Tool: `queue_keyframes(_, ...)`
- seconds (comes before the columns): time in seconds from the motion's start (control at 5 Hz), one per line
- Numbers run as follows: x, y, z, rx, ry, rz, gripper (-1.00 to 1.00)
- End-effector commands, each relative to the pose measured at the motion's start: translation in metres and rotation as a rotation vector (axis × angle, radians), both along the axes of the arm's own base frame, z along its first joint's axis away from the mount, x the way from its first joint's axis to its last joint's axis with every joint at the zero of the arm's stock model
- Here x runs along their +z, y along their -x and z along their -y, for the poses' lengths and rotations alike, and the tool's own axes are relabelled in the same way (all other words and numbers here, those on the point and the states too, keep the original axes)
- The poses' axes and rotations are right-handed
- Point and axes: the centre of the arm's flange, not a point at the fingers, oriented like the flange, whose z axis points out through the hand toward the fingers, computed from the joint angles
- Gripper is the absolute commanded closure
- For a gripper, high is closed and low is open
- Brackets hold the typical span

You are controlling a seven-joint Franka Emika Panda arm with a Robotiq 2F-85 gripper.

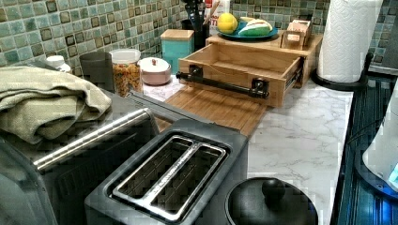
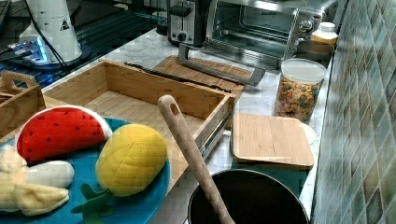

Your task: Close the drawer.

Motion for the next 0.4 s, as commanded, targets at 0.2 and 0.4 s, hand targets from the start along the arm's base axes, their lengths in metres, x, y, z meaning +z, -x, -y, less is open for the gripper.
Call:
queue_keyframes(0.2, 0.022, 0.015, -0.009, 0.301, -0.098, 0.038, 1.0)
queue_keyframes(0.4, -0.138, 0.028, -0.032, 0.338, -0.058, 0.031, 1.0)
